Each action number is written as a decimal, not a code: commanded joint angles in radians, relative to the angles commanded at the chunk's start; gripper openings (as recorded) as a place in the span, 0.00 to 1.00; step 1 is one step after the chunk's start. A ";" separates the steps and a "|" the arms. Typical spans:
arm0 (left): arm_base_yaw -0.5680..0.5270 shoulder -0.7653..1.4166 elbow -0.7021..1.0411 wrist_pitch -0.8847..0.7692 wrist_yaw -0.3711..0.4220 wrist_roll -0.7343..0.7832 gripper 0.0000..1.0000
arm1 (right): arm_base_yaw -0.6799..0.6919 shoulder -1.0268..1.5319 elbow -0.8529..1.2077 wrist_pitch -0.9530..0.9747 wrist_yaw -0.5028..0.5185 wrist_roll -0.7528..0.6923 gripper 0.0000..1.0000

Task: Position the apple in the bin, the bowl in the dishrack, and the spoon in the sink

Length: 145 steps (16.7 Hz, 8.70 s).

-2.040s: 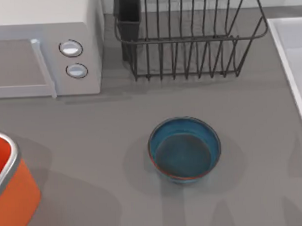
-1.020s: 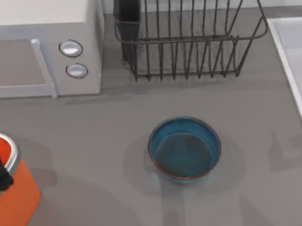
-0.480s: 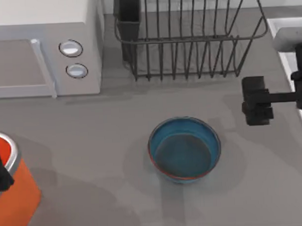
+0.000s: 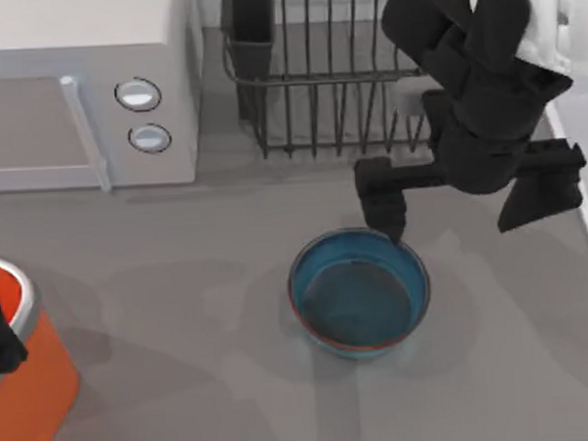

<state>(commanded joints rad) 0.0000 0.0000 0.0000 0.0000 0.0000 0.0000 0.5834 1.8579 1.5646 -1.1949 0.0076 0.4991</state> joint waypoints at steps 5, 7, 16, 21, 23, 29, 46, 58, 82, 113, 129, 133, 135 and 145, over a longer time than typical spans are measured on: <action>0.000 0.000 0.000 0.000 0.000 0.000 1.00 | -0.009 0.120 0.116 -0.079 -0.006 0.005 1.00; 0.000 0.000 0.000 0.000 0.000 0.000 1.00 | -0.009 0.120 0.116 -0.079 -0.006 0.005 1.00; 0.000 0.000 0.000 0.000 0.000 0.000 1.00 | -0.008 0.171 -0.045 0.140 -0.006 0.007 1.00; 0.000 0.000 0.000 0.000 0.000 0.000 1.00 | -0.006 0.212 -0.156 0.286 -0.005 0.009 1.00; 0.000 0.000 0.000 0.000 0.000 0.000 1.00 | -0.006 0.212 -0.157 0.286 -0.005 0.009 1.00; 0.000 0.000 0.000 0.000 0.000 0.000 1.00 | -0.006 0.212 -0.157 0.286 -0.005 0.009 0.62; 0.000 0.000 0.000 0.000 0.000 0.000 1.00 | -0.006 0.210 -0.156 0.285 -0.005 0.010 0.00; 0.000 0.000 0.000 0.000 0.000 0.000 1.00 | -0.009 0.119 0.119 -0.080 -0.006 0.006 0.00; 0.000 0.000 0.000 0.000 0.000 0.000 1.00 | 0.435 -0.387 -0.117 1.126 1.010 -0.448 0.00; 0.000 0.000 0.000 0.000 0.000 0.000 1.00 | 0.049 0.187 -0.232 1.896 0.658 -0.481 0.23; 0.000 0.000 0.000 0.000 0.000 0.000 1.00 | 0.049 0.187 -0.232 1.896 0.658 -0.481 1.00; 0.000 0.000 0.000 0.000 0.000 0.000 1.00 | 0.051 0.186 -0.231 1.895 0.658 -0.481 1.00; 0.000 0.000 0.000 0.000 0.000 0.000 1.00 | 0.040 0.162 -0.252 1.886 0.647 -0.480 1.00; 0.000 0.000 0.000 0.000 0.000 0.000 1.00 | -0.175 -0.559 -0.716 1.640 0.413 -0.489 1.00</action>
<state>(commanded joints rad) 0.0000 0.0000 0.0000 0.0000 0.0000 0.0000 0.4082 1.2993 0.8489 0.4449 0.4208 0.0102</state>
